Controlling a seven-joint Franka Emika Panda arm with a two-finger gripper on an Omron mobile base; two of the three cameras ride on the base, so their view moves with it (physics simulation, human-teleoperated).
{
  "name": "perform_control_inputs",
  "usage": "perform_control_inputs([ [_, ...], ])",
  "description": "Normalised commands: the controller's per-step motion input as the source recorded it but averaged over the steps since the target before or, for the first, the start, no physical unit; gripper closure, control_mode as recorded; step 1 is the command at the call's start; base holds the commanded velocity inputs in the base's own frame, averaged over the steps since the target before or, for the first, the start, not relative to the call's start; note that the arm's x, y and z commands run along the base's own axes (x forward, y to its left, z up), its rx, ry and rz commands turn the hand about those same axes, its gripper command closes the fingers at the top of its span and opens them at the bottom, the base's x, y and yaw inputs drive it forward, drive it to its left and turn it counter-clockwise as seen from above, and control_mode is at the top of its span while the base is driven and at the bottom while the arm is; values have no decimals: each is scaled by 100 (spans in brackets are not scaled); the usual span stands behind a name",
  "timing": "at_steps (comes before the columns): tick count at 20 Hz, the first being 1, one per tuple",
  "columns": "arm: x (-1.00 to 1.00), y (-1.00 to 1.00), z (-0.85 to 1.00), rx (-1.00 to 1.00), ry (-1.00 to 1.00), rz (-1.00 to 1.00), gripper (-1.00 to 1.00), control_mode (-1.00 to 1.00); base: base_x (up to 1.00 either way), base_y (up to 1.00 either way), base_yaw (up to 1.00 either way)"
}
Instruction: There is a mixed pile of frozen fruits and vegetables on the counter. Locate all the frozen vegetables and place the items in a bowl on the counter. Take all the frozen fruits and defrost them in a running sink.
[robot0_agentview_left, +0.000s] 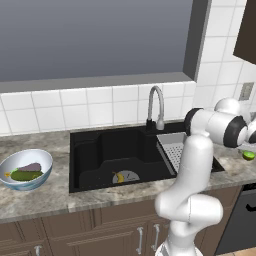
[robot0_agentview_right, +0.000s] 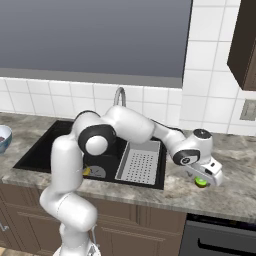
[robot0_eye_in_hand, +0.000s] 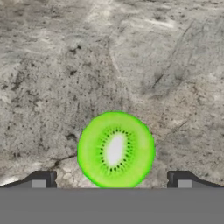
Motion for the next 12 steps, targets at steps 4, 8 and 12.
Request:
perform_control_inputs([
  [4,3,0,-10,1,0,0,-100,-100,0,0,0],
  [8,5,-2,-9,1,0,0,-100,-100,0,0,0],
  [12,6,-5,-8,1,0,0,-100,-100,0,0,0],
])
